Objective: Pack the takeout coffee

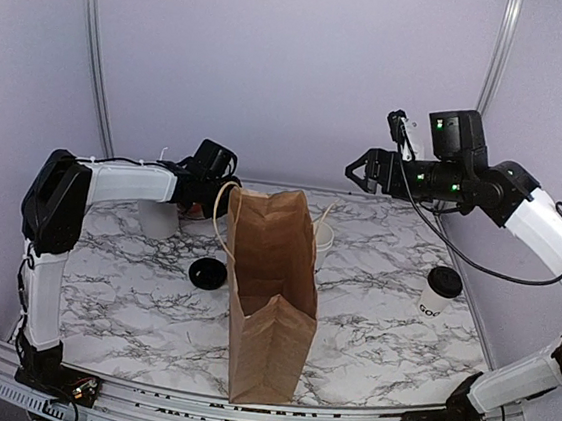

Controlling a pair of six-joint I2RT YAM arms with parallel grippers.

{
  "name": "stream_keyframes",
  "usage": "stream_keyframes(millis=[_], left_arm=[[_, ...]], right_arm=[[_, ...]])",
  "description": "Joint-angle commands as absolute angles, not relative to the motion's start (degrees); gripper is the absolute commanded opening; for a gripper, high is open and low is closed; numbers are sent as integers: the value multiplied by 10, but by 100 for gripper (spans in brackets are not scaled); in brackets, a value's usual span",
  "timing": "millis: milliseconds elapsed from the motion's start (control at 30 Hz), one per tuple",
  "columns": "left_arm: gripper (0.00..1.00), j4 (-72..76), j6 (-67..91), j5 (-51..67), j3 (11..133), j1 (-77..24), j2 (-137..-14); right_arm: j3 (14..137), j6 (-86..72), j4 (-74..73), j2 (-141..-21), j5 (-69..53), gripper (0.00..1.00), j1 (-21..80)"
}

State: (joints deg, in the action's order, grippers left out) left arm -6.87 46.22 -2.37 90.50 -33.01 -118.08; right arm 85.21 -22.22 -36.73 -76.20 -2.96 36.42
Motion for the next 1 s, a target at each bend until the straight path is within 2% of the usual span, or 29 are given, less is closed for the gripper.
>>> stream_keyframes(millis=[0, 567, 967], left_arm=[[48, -100, 456, -48, 943, -318, -1212], [47, -137, 434, -64, 1017, -312, -1292], [41, -158, 438, -78, 1062, -312, -1325]], right_arm=[[852, -215, -354, -739, -32, 87, 359], [844, -205, -360, -726, -29, 87, 352], [839, -207, -368, -708, -19, 88, 349]])
